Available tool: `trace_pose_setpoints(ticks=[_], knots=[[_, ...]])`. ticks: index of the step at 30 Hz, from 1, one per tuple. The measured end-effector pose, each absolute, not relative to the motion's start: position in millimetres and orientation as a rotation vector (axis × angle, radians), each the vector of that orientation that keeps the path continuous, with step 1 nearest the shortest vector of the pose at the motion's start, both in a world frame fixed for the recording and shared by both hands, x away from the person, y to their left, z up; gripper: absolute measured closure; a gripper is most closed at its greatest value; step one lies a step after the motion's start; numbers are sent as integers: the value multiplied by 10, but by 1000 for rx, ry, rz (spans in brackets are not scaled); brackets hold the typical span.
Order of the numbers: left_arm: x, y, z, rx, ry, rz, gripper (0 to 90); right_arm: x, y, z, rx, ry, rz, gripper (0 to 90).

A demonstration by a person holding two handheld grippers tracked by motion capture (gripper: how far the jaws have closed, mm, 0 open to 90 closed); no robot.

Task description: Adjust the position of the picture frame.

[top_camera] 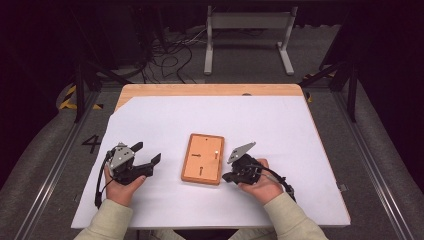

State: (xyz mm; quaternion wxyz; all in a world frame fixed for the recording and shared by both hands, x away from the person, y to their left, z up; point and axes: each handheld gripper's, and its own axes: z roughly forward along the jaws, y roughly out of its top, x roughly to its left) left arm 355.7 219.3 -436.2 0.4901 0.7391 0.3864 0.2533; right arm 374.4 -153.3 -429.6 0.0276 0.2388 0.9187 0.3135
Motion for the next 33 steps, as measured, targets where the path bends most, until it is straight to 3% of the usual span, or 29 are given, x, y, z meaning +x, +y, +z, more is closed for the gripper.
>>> trace_pose_setpoints(ticks=[7, 18, 33], knots=[[3440, 2293, -4383, 1800, 967, 638, 227, 3920, -1461, -3848, 648, 2770, 1034, 900], [3248, 2502, -4401, 1776, 1031, 670, 227, 4317, -1128, -3577, 612, 2748, 1040, 900], [3232, 2537, -4421, 1779, 1039, 662, 226, 4865, -590, -3684, 610, 2778, 906, 900]])
